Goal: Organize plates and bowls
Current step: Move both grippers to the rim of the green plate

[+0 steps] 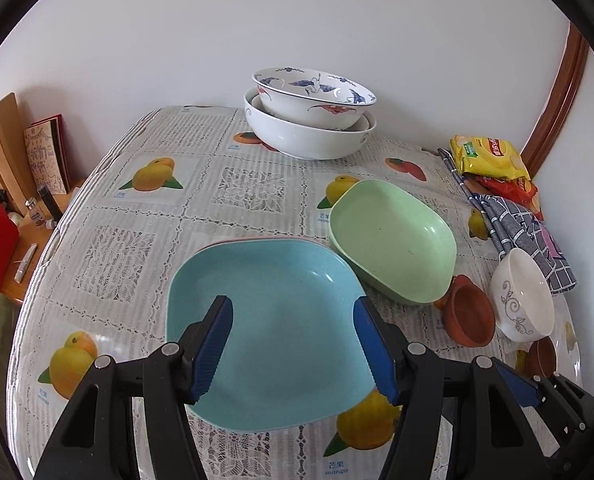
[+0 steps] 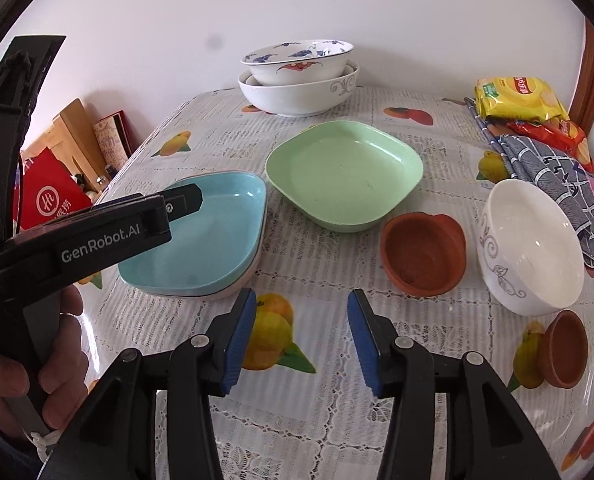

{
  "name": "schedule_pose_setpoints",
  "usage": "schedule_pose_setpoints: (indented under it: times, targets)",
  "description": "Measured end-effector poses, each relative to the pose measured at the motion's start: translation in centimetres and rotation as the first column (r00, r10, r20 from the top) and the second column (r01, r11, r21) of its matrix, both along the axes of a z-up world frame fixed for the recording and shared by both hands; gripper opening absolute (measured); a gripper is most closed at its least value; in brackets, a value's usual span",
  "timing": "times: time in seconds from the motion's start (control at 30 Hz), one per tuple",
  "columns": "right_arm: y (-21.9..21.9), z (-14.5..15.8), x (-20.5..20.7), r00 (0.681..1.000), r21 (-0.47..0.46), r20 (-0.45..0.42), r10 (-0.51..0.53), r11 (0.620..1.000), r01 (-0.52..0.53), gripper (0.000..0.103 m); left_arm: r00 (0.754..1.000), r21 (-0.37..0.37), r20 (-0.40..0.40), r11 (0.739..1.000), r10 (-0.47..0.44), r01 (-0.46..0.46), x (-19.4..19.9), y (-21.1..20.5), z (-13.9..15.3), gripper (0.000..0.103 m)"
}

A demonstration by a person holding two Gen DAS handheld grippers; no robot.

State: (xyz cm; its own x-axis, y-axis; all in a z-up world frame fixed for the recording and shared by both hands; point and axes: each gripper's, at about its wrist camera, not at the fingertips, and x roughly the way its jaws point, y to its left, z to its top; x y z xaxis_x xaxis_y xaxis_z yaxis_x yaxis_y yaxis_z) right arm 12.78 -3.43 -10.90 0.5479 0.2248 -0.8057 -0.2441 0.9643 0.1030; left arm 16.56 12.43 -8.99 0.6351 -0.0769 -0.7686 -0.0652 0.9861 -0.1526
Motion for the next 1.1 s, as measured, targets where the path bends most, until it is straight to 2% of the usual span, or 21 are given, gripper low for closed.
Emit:
schedule_pose_setpoints:
  times: [0.2, 0.4, 0.7, 0.83, 1.1]
  targets:
    - [-2.4, 1.8, 1.1, 0.998, 0.005, 0.044, -0.046, 0.999, 0.046, 0.057, 1.000, 0.009, 0.013, 1.000, -0.005, 0.005, 0.3, -1.4, 1.1, 0.061]
    - [-3.8, 3.4, 2.4, 0.990, -0.048, 0.111, -0.086, 0.995, 0.092, 0.057, 1.000, 0.026, 0.028, 1.000, -0.001, 0.000, 1.3, -2.1, 2.4, 0.061]
    - [-3.4, 4.0, 4.8, 0.995, -0.078, 0.085, -0.048, 0.995, 0.055, 0.059, 0.999, 0.046, 0.053, 0.999, 0.013, -0.015, 2.8, -2.5, 3.6, 0.061]
    - [-3.3, 3.7, 6.0, 0.997, -0.057, 0.061, -0.046, 0.997, 0.050, 0.059, 0.998, 0.060, 0.058, 0.998, 0.024, -0.028, 3.5, -2.4, 3.4, 0.061]
    - [-3.0, 2.4, 8.1, 0.998, -0.070, 0.044, -0.045, 0.996, 0.048, 0.059, 1.000, 0.061, 0.017, 0.998, 0.024, -0.025, 5.5, -1.9, 1.9, 0.061]
